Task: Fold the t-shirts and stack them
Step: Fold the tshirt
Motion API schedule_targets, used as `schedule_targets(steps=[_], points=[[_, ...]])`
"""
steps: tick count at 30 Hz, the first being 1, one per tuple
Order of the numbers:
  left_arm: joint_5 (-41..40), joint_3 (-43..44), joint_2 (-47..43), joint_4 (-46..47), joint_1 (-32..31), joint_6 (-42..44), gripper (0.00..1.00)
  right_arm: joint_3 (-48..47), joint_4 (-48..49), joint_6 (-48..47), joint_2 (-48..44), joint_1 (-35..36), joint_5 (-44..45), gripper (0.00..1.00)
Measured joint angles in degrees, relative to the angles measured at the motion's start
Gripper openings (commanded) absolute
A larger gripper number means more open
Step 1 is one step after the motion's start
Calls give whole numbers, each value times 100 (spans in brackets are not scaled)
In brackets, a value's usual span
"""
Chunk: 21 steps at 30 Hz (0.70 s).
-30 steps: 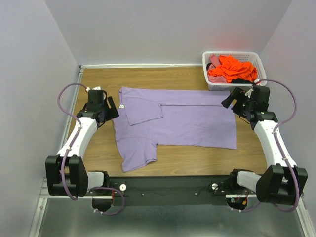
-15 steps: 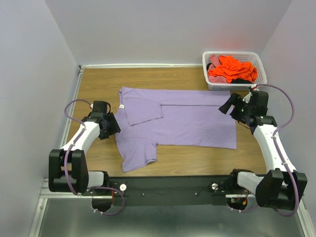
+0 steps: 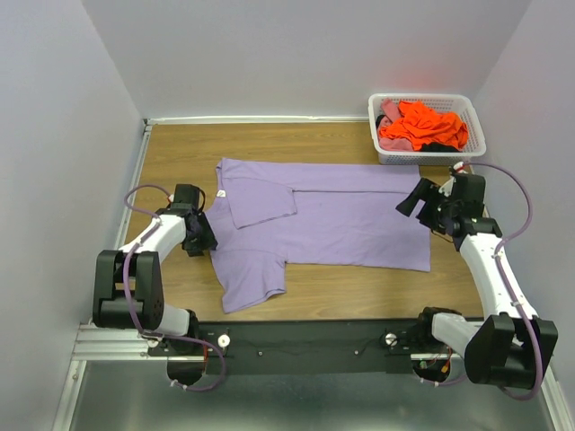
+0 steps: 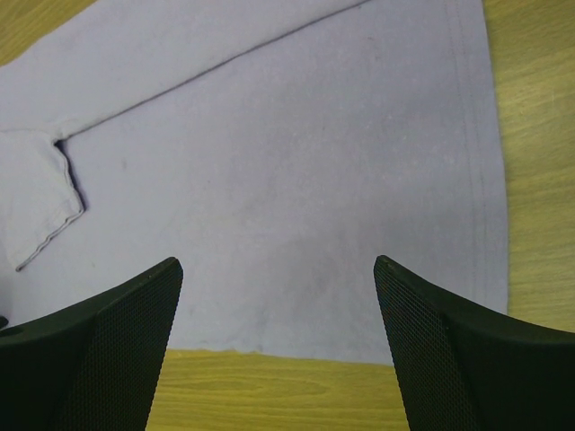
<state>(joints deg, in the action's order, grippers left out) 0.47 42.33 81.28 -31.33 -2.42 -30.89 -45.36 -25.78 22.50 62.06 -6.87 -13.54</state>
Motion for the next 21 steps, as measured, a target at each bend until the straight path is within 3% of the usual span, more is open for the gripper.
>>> schedule_targets(steps=[2, 6, 10, 11, 16, 21], points=[[0, 33, 50, -11, -4, 33, 45, 46, -4, 0, -31, 0, -22, 93], [-4, 92, 146, -7, -42, 83, 32, 142, -4, 2, -144, 0, -52, 93], [-2, 114, 201, 20, -120, 87, 3, 282, -7, 22, -238, 0, -68, 93], [-4, 118, 214, 33, -164, 63, 0, 315, -7, 37, -251, 0, -68, 93], [-2, 133, 243, 87, -396, 66, 0, 420, -61, 109, -267, 0, -61, 99], [2, 133, 240, 101, -459, 66, 0, 420, -398, 258, -74, 0, 380, 97]])
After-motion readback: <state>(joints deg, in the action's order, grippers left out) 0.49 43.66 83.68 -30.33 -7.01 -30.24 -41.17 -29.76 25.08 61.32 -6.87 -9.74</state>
